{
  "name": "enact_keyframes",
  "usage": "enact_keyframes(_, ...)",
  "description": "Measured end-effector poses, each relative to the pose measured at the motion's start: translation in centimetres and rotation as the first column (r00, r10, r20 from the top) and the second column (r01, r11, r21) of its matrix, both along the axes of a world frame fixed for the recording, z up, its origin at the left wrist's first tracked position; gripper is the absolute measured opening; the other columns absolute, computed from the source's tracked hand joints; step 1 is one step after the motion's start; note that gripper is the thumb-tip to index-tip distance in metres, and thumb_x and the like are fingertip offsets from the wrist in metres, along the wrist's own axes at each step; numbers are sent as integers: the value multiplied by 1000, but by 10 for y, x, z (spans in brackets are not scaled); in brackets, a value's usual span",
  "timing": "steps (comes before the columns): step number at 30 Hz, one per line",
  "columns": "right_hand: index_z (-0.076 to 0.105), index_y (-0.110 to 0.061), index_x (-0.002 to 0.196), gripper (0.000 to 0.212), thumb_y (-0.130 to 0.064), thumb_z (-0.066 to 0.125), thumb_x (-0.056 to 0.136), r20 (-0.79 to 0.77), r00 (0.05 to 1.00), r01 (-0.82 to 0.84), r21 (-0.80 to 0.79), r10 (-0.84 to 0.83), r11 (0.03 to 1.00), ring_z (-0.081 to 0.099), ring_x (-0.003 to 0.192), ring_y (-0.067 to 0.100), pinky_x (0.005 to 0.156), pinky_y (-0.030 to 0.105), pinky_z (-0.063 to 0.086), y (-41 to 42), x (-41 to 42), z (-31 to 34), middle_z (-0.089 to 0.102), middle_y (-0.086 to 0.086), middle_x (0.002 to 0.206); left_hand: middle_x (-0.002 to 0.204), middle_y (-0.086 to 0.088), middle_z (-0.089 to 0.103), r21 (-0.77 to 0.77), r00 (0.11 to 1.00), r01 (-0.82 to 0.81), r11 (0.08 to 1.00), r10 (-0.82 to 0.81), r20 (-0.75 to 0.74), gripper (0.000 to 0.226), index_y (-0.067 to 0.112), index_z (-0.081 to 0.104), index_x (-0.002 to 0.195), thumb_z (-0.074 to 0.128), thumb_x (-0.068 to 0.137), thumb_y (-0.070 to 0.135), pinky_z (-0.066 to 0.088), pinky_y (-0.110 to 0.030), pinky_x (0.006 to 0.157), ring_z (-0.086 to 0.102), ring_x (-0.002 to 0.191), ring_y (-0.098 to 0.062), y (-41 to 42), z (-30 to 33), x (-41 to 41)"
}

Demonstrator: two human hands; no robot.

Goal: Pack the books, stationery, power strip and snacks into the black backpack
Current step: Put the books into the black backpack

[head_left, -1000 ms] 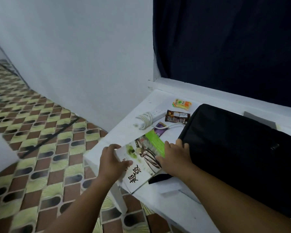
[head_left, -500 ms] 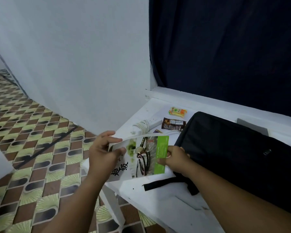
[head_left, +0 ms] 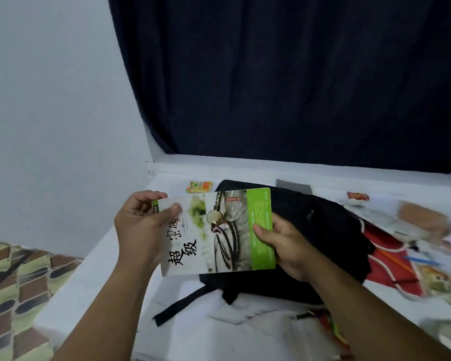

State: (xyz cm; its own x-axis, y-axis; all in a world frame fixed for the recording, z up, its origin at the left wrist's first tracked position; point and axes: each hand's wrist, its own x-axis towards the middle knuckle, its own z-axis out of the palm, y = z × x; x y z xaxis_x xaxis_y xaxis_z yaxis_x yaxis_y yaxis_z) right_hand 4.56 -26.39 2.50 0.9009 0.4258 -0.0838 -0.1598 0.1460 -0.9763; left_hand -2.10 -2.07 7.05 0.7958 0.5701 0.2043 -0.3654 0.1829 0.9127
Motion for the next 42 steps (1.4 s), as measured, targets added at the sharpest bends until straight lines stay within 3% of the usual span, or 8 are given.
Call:
enact_keyframes(12, 68, -26, 109, 17, -17, 61, 97, -41, 792, 608, -33, -609, 793, 67, 76, 18, 66, 35, 51, -215, -12, -24, 72, -4, 81, 114, 6, 62, 445, 932, 284, 849, -137, -335, 32, 26, 56, 121, 68, 93, 15, 44, -15, 84, 60, 107, -12, -205, -78, 83)
enact_keyframes(21, 66, -19, 102, 10, -16, 57, 99, -92, 636, 768, -20, -766, 640, 60, 69, 21, 63, 34, 49, -342, -12, -36, 65, 0, 76, 139, 8, 48, 813, 794, 560, 160, 176, -581, 53, 35, 67, 123, 61, 83, 69, 33, -43, 104, 40, 130, -21, -311, -152, 90)
enact_keyframes(23, 65, -16, 105, 10, -15, 57, 99, -112, 632, 772, -5, -767, 636, 60, 69, 21, 62, 33, 49, -358, -7, -37, 64, 2, 79, 124, 9, 59, 857, 855, 451, 250, 155, -496, 18, 31, 77, 93, 69, 90, 46, 36, -38, 94, 50, 120, -19, -313, -155, 90)
enact_keyframes(25, 65, -18, 102, 10, -14, 56, 99, -137, 636, 768, 16, -759, 641, 65, 66, 15, 60, 31, 50, -367, -1, -36, 68, -1, 78, 93, 5, 65, 866, 904, 346, 362, 119, -411, 24, 18, 67, 69, 70, 93, 22, 43, -32, 76, 63, 92, -18, -314, -155, 89)
enact_keyframes(28, 67, -21, 97, 13, -13, 57, 98, -157, 652, 756, 51, -742, 653, 66, 72, 16, 65, 33, 51, -369, 10, -32, 70, -2, 84, 63, -1, 51, 702, 933, 197, 684, 89, -349, 34, 7, 49, 67, 55, 100, 9, 40, -20, 55, 48, 57, -9, -314, -135, 84)
enact_keyframes(32, 69, -22, 103, 13, -15, 60, 97, -171, 701, 711, 88, -693, 698, 70, 79, 17, 71, 36, 55, -361, 27, -33, 75, 0, 95, 72, -4, 44, 257, 918, -48, 965, 144, -369, 33, 15, 45, 73, 41, 106, 17, 37, -31, 65, 43, 68, -14, -283, -105, 88)
enact_keyframes(38, 71, -22, 99, 15, -13, 60, 97, -181, 783, 615, 77, -595, 785, 72, 88, 27, 80, 48, 58, -318, 48, -38, 76, 7, 100, 101, 5, 49, -96, 894, -375, 922, 333, -300, 26, 21, 40, 119, 36, 106, 43, 42, -24, 80, 51, 91, -13, -229, -62, 87)
enact_keyframes(42, 71, -19, 97, 9, -17, 62, 96, -157, 828, 546, 14, -538, 838, 70, 82, 25, 81, 50, 56, -279, 57, -41, 75, 8, 92, 112, -9, 55, 446, 900, -260, 856, 382, -208, 59, 22, 23, 123, 71, 92, 31, 43, -11, 77, 62, 90, -11, -214, -67, 76)
